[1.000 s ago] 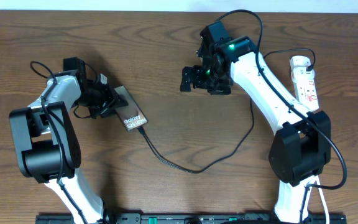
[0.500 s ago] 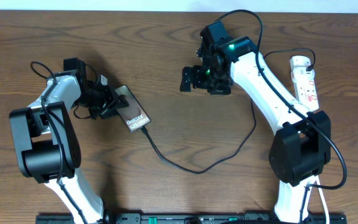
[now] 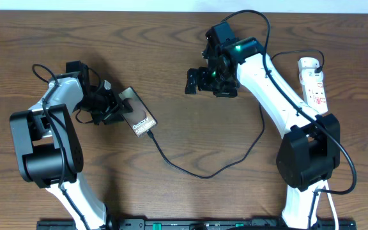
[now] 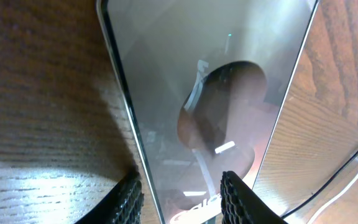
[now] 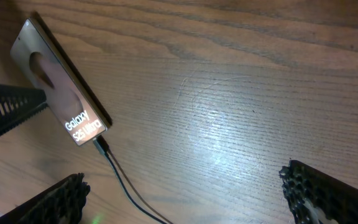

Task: Plug charger to phone and switch on socket
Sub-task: 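Lay the phone flat on the table with the left gripper, then move the right gripper over to the white power strip's switch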

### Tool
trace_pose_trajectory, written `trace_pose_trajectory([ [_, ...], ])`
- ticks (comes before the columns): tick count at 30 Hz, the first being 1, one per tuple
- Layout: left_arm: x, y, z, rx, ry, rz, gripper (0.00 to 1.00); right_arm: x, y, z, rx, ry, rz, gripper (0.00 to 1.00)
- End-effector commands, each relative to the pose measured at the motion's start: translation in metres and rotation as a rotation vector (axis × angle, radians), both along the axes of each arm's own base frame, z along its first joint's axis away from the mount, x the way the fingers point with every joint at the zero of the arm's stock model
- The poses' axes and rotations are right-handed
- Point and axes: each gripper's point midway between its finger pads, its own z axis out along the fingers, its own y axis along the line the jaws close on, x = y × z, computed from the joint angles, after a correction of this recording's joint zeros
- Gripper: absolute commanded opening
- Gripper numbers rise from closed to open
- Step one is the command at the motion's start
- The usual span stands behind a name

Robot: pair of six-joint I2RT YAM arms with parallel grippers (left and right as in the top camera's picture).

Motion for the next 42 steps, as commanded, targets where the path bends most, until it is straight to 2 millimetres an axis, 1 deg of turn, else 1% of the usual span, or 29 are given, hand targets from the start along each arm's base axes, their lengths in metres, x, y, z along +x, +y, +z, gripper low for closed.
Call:
trace_pose_trajectory([
  [1,-0.007,0.002,-0.008,0.015,0.034,-0.012,0.36,0.003,0.004,0.006,0.001,-0.024,0.016,0.99],
  [6,-0.017,0.002,-0.008,0.02,0.077,-0.017,0.36,0.003,0.004,0.005,0.001,-0.024,0.016,0.99],
  [10,-0.018,0.003,-0.006,0.018,0.081,-0.014,0.36,0.003,0.003,0.005,0.0,-0.023,0.014,0.99],
  [12,-0.018,0.004,-0.002,0.019,0.074,-0.011,0.4,0.003,0.002,0.005,-0.002,-0.021,0.013,0.99],
  [14,-0.017,0.005,0.006,0.023,0.055,-0.007,0.42,0.003,0.0,0.005,-0.009,-0.022,0.009,0.99],
  [16,-0.014,0.006,0.019,0.03,0.019,-0.005,0.43,0.005,-0.004,0.004,-0.026,-0.024,0.001,0.99],
  [20,-0.008,0.008,0.054,0.051,-0.086,-0.002,0.45,0.006,-0.016,0.002,-0.056,-0.017,-0.021,0.99],
  [21,-0.006,0.008,0.063,0.056,-0.113,-0.002,0.47,0.007,-0.019,0.001,-0.066,-0.016,-0.031,0.99],
  [24,-0.004,0.009,0.09,0.074,-0.199,-0.001,0.58,0.011,-0.035,0.003,-0.099,-0.016,-0.069,0.99],
  [26,-0.004,0.009,0.105,0.087,-0.244,0.0,0.65,0.014,-0.049,0.006,-0.122,-0.016,-0.107,0.99],
  [27,-0.004,0.011,0.114,0.104,-0.271,0.003,0.69,0.017,-0.062,0.011,-0.142,-0.02,-0.149,0.99],
  [30,-0.005,0.013,0.127,0.126,-0.311,0.005,0.73,0.023,-0.084,0.02,-0.155,-0.032,-0.217,0.99],
  [32,-0.005,0.013,0.132,0.129,-0.326,0.006,0.75,0.027,-0.097,0.026,-0.149,-0.043,-0.254,0.99],
  [34,-0.005,0.013,0.132,0.129,-0.328,0.006,0.75,0.033,-0.113,0.031,-0.145,-0.054,-0.293,0.99],
  [35,-0.005,0.013,0.132,0.13,-0.328,0.006,0.75,0.038,-0.129,0.036,-0.14,-0.062,-0.337,0.99],
  [42,-0.005,0.013,0.132,0.13,-0.328,0.006,0.76,0.055,-0.194,0.043,-0.138,-0.084,-0.473,0.99],
])
